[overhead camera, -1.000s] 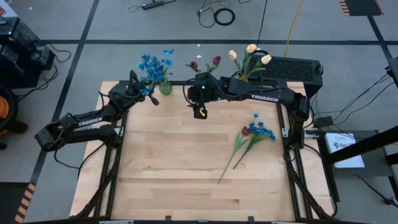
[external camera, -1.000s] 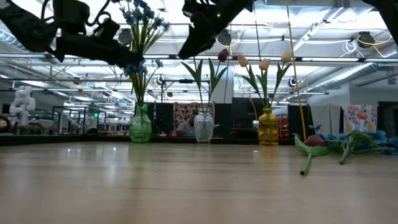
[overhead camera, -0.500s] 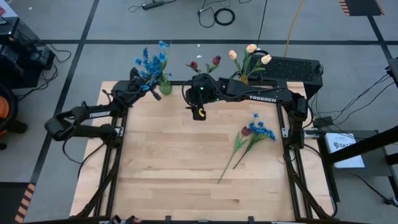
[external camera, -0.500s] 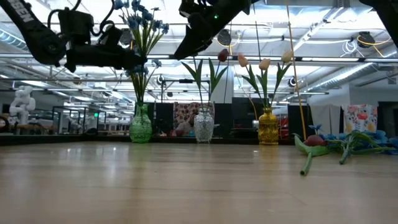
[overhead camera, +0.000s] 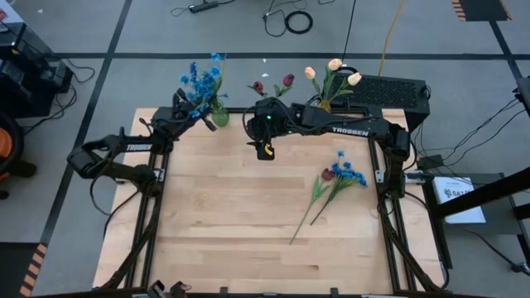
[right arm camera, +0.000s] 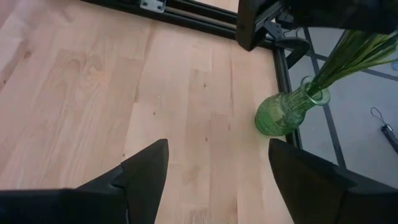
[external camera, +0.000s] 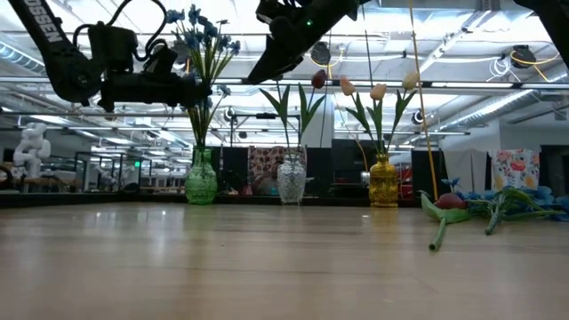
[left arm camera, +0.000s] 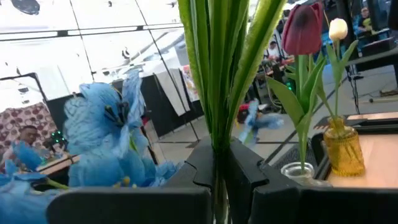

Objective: Sort flowers into vase by color
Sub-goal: Put the left blue flowers into the green vase

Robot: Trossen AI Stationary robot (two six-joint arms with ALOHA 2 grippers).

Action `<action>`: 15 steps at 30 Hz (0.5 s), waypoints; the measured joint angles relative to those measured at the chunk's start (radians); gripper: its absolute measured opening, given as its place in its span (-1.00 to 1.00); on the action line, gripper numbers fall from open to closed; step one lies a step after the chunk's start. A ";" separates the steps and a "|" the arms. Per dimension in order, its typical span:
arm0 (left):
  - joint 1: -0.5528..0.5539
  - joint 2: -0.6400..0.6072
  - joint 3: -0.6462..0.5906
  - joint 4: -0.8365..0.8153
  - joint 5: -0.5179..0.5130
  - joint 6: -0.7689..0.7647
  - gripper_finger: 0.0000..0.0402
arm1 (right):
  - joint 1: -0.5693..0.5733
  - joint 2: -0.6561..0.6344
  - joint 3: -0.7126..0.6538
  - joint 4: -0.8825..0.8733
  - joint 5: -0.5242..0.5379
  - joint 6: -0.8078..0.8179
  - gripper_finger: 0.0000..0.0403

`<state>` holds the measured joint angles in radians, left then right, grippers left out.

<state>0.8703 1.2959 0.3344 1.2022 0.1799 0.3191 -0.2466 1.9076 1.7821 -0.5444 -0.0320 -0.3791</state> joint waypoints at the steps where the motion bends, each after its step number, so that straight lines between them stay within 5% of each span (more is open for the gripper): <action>1: 0.000 0.005 0.000 0.001 0.000 0.000 -0.92 | 0.000 0.000 0.000 0.002 0.000 0.000 0.34; 15: 0.029 0.025 0.000 0.019 0.066 -0.048 -0.92 | 0.000 0.000 0.000 0.012 0.000 0.000 0.34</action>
<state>0.8993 1.3205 0.3347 1.2209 0.2458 0.2713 -0.2466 1.9076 1.7821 -0.5321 -0.0320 -0.3794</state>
